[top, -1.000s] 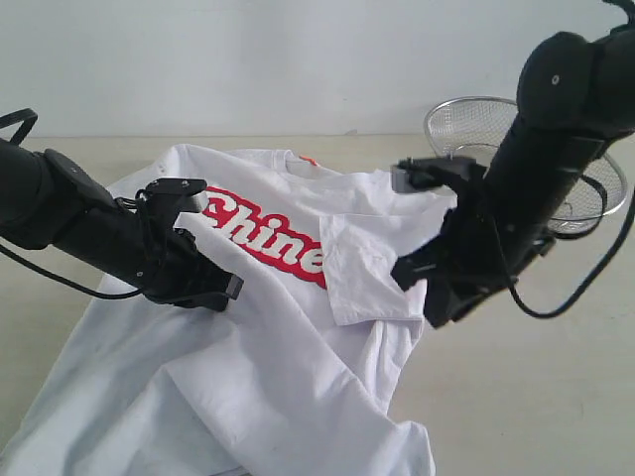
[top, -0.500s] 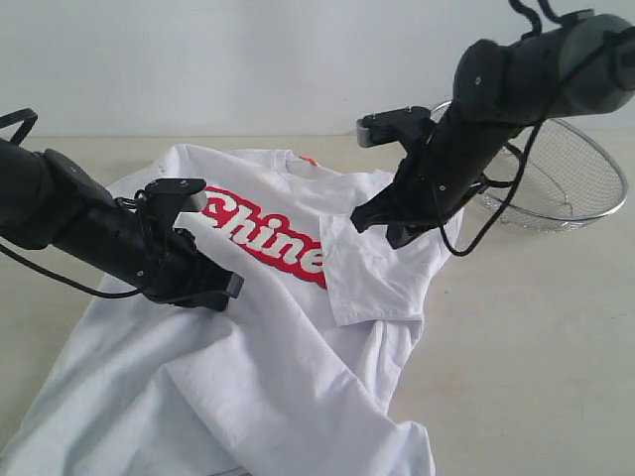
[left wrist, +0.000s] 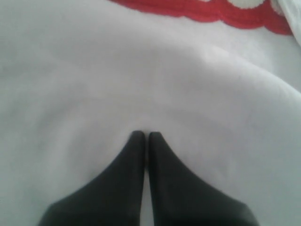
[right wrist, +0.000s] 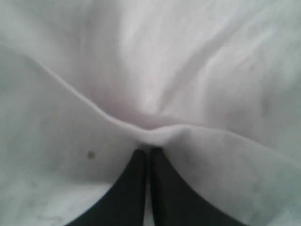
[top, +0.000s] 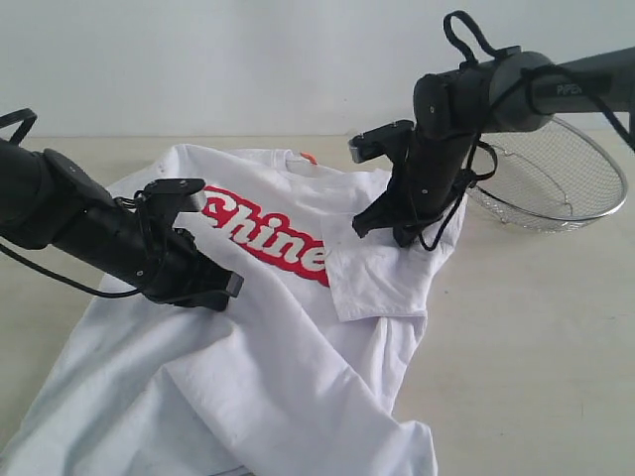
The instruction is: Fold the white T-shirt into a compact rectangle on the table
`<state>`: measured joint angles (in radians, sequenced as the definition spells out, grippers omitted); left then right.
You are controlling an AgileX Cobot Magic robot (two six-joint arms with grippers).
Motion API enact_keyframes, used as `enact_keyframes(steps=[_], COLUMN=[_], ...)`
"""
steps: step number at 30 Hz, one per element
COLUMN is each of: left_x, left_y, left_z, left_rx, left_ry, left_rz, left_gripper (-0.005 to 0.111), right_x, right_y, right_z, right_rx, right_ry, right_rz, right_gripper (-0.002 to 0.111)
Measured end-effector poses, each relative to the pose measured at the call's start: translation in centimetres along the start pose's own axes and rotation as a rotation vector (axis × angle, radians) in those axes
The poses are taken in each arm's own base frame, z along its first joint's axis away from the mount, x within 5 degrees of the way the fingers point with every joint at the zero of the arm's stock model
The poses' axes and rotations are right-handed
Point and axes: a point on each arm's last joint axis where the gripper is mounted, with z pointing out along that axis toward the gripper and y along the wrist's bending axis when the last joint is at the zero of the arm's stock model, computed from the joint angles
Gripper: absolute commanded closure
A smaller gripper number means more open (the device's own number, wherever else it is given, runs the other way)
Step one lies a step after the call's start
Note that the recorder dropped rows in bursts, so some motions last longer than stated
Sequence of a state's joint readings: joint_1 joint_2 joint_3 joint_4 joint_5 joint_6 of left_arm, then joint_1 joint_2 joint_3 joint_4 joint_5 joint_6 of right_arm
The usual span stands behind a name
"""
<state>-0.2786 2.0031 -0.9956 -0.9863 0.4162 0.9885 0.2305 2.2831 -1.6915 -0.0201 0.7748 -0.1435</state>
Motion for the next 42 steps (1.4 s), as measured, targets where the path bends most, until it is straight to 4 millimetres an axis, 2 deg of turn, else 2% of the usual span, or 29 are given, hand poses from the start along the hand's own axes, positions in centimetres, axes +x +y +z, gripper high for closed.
enact_keyframes(steps=[2,11,15,19,25,29,32,34,36,42], left_x=[0.0,0.0,-0.1,-0.6,-1.3,-0.4,1.4,2.6,4.0,7.4], left_y=[0.0,0.0,-0.1,-0.6,-1.9,-2.3,-2.1,-2.1,-2.2,-2.7], left_z=[0.0,0.0,-0.3,-1.9,-5.9,-8.5,-9.5,-10.1,-10.6,-11.2], left_rx=[0.000,0.000,-0.002,-0.014,-0.020,-0.082,-0.145,-0.170,-0.187,-0.166], left_ry=[0.000,0.000,-0.007,-0.032,-0.055,-0.016,0.035,0.052,0.057,0.096], left_rz=[0.000,0.000,0.018,0.081,0.150,0.153,0.141,0.114,0.092,0.017], left_gripper=[0.102,0.102,0.102,0.102,0.102,0.102,0.102,0.102,0.102,0.102], right_x=[-0.6,-5.7,-6.7,-7.0,-7.4,-7.4,-7.7,-7.9,-8.1,-8.5], right_y=[-0.4,-4.4,-5.6,-6.2,-6.3,-6.3,-6.3,-6.3,-6.4,-6.1], right_z=[0.3,2.1,3.0,3.1,2.8,2.2,1.0,-0.6,-2.8,-11.4], right_rx=[0.008,0.067,0.081,0.073,0.070,0.062,0.055,0.051,0.051,0.034], right_ry=[0.006,-0.122,-0.163,-0.192,-0.194,-0.159,-0.140,-0.136,-0.131,-0.224], right_rz=[0.005,0.057,0.074,0.078,0.075,0.078,0.081,0.076,0.066,0.070], right_gripper=[0.107,0.109,0.109,0.109,0.109,0.109,0.109,0.109,0.109,0.109])
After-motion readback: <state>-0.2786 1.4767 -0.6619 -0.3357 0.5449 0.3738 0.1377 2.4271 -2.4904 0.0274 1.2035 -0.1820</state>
